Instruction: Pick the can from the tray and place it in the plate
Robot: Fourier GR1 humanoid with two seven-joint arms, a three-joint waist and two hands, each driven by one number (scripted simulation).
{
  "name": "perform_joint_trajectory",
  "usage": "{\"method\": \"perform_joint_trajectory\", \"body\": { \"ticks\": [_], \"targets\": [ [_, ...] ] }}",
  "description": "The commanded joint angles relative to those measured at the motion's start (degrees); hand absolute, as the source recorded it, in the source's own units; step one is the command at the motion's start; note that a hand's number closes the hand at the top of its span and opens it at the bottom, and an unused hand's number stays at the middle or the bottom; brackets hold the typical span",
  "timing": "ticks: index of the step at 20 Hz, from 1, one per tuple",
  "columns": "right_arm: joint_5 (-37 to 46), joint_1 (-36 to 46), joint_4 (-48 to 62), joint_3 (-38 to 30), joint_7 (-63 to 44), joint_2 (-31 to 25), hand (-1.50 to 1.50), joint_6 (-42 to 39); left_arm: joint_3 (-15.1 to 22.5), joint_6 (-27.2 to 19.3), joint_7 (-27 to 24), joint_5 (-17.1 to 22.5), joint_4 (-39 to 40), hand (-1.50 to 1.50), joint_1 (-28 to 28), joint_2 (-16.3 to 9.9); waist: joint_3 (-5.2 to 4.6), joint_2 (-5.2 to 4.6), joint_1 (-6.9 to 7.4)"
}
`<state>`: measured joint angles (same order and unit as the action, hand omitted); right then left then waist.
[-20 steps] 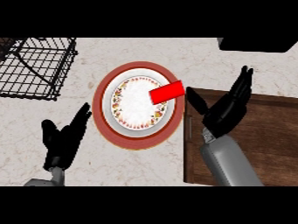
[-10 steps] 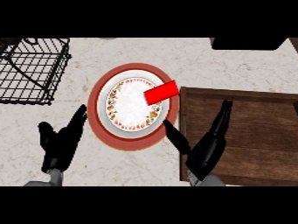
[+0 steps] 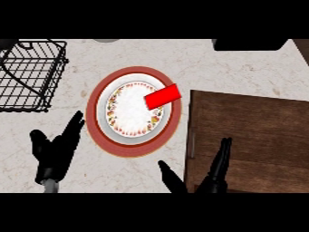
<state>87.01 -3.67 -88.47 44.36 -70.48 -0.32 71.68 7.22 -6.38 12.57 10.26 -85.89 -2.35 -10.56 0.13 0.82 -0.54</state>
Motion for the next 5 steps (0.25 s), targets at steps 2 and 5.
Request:
{"method": "perform_joint_trajectory", "body": {
  "ticks": [2,5],
  "targets": [
    [5.11,-6.74,-0.97,4.83,-8.05,0.31,-1.50,3.82,-0.81,1.07,-0.99,0.32,2.15,0.00,-1.90,-0.77,-0.18,-0.54,-0.81],
    [6.87,-9.69,-3.60,7.08,-8.59,0.31,-1.50,3.60,0.08,-0.47,-0.35,-0.36,2.37,0.00,-1.08,1.03,-0.17,-0.59,-1.70]
  ]
}}
